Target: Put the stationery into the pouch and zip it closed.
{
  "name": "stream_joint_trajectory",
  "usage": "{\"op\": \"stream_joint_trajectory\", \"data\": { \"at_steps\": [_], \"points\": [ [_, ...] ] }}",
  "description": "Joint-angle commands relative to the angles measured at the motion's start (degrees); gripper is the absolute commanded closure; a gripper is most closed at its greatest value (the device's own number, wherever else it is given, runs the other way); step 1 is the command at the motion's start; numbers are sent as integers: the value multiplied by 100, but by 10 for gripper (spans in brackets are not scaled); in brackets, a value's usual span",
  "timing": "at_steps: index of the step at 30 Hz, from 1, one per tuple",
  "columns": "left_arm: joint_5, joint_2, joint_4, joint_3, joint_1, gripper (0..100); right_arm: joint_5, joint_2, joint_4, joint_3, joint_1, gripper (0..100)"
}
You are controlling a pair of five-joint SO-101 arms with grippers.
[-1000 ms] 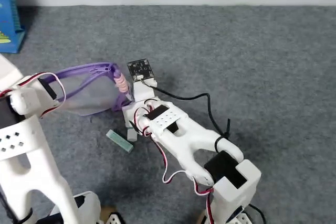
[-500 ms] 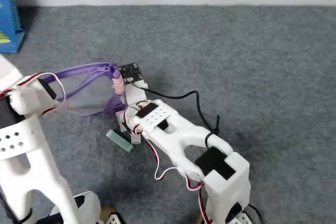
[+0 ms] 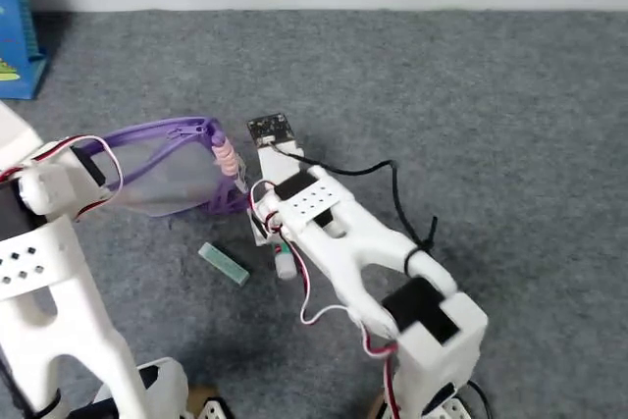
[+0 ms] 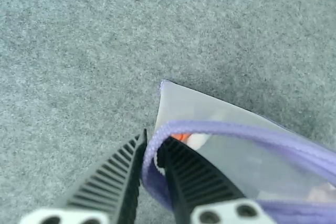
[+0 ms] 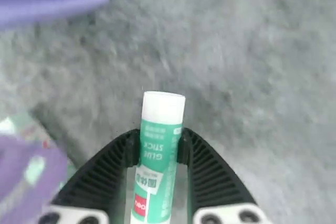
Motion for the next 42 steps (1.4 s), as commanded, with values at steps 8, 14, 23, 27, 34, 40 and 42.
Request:
{"op": "stream_joint_trajectory", "data": {
  "at_steps": [8,14,23,27,34,40,42],
  "points": [
    [44,79,105,57,26,989,114,-2369,1701,-123,31,991],
    [44,79,105,57,26,989,132,-3916,1851,510,22,991],
    [44,79,105,57,44,989,527,-6167,629,1697,-268,991],
    [44,79,114,75,316,989,607,-6949,-268,2119,-848,991],
    [70,79,105,251,527,989,1248,-8171,-2501,3341,-1437,991],
    [70,79,105,251,527,989,1996,-8673,-4778,4360,-1701,991],
    [70,79,105,251,527,989,2224,-8593,-5569,4607,-1719,991]
  ]
}}
